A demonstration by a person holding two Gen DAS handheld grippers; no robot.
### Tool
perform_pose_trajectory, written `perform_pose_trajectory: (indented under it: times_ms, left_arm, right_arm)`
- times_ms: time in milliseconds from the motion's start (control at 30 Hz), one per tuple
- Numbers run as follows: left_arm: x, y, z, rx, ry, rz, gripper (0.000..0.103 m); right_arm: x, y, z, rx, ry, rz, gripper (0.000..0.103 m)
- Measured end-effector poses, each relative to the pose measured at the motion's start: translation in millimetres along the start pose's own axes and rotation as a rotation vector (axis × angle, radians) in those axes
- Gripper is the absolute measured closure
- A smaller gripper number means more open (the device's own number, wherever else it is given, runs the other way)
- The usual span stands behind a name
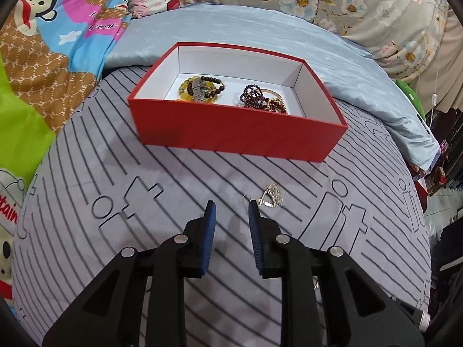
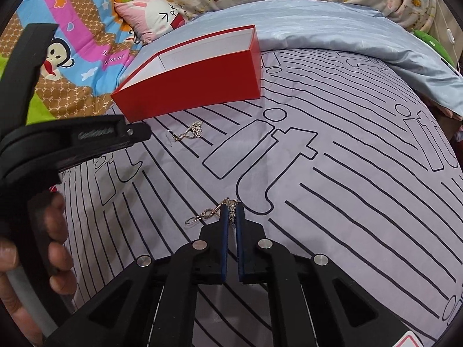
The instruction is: Organize jewelry
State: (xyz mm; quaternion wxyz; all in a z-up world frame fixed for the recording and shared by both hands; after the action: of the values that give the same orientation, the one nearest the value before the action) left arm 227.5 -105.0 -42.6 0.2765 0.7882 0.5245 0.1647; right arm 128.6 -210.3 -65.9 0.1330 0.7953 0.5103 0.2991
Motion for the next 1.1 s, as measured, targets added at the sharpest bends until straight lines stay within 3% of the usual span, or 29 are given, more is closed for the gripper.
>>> perform_pose_trajectory:
  times_ms: [133, 300, 633, 867, 933, 1000, 1033, 1100]
  left_arm:
    - [-4.5, 7.5, 12.3, 0.008, 0.005, 0.006, 0.081]
    - [-8.9, 5.5, 22.3, 0.027, 0.003, 0.017, 0.103]
    - [1.2, -20.6, 16.6, 0.047, 0.008, 0.01, 0.103]
    - [6.4, -21.6, 11.7, 0.038, -0.046, -0.038, 0.103]
    - [5.5, -15.7, 11.7, 0.028, -0.042, -0.039, 0.098]
    - [2.9, -9.1, 15.3, 0.024, -0.044, -0.042, 0.079]
    - [1.9, -6.4, 17.4, 0.023, -0.041, -0.046, 0.075]
    - [-2.6, 0.0, 21.0, 0.014, -0.04, -0.042, 0.074]
  right_arm:
    - [-3.6, 2.6, 2.3, 0.005, 0.005, 0.016, 0.098]
    - [-5.6, 9.6, 6.4, 0.01, 0.007, 0.033, 0.098]
    - [3.2, 40.5, 9.8, -0.029, 0.008, 0.039, 0.098]
    - [1.1, 47.4, 13.2, -0.031, 0.006, 0.052, 0.098]
    - [-0.3, 50.2, 14.0, -0.033, 0.004, 0.054, 0.098]
    - [-2.1, 53.4, 15.2, -0.033, 0.002, 0.055, 0.098]
    - [-2.6, 54.2, 15.6, -0.033, 0.001, 0.056, 0.098]
    - [-3.3, 55.8, 16.4, -0.033, 0.001, 0.056, 0.098]
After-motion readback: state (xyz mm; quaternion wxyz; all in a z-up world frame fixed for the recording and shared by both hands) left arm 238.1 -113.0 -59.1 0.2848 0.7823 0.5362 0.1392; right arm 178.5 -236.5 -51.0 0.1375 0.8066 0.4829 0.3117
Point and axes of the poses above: each gripper's, at about its wrist camera, not at the fingertips, and z roughly the way its jaws point, x to its left, y to its top, the point moved 9 cm from there along z, roughly the way its jaws point, and after that the axes turned 12 degrees about z, right-handed, at the moved point
